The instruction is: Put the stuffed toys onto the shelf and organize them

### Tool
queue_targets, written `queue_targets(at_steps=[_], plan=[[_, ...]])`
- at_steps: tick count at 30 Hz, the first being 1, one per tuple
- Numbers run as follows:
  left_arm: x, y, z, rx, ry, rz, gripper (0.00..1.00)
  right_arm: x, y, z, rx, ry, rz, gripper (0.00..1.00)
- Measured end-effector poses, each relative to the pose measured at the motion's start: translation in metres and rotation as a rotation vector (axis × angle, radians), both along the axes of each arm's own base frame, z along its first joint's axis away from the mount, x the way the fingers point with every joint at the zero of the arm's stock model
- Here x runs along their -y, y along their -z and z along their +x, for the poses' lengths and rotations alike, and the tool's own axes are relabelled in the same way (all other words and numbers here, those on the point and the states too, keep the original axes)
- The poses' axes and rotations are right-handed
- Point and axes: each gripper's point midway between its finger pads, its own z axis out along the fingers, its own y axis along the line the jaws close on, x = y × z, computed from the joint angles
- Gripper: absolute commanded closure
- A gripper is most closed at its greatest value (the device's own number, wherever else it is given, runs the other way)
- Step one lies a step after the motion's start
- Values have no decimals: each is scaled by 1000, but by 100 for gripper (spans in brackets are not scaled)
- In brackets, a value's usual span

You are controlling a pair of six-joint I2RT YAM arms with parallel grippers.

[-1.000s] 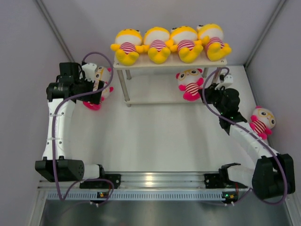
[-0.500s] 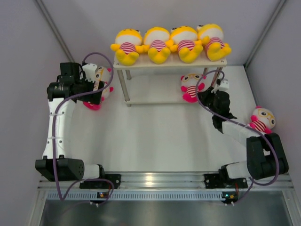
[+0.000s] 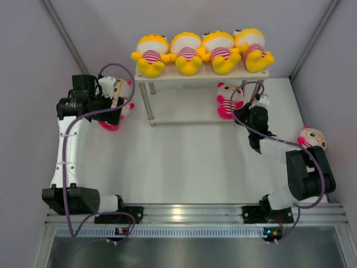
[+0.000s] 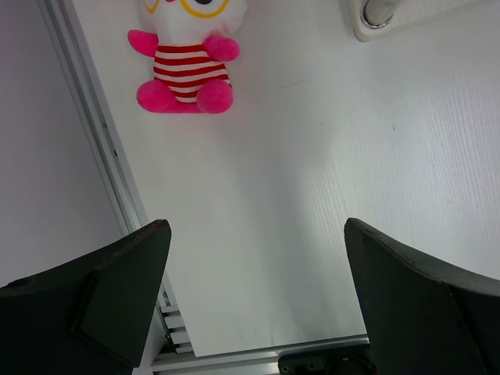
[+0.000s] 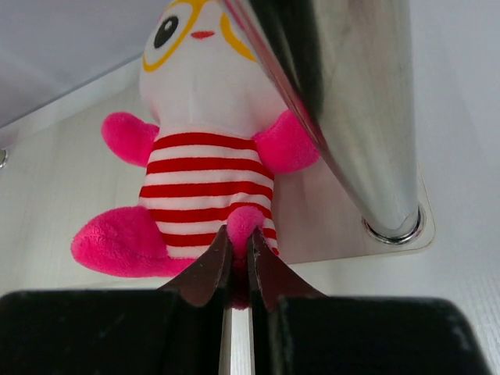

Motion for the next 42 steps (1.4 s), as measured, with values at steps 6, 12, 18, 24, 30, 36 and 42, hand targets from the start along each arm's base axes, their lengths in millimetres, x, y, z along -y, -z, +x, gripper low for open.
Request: queue_targets(at_steps=[6,12,18,24,30,36,42], plan=[[0,3,-1,-9,2,2,1,-2,0,3,-22,3,13,68],[1,4,-1,-11,6,-1,1,3,-11,-11,-29,23,-9,64],[3,4,-1,-11,15,-8,1,10,-15,-17,-32,45,-39,74],[2,5,-1,-14,17,-6,1,20,-4,-19,-72,92,-70,76],[2,5,-1,-14,20,-4,1,24,-7,-13,-68,112,-95,69],[2,5,-1,-14,21,-3,1,27,-5,-16,-86,117,-119,41],[3,9,-2,-23,26,-5,1,30,-20,-27,-80,118,-115,38]])
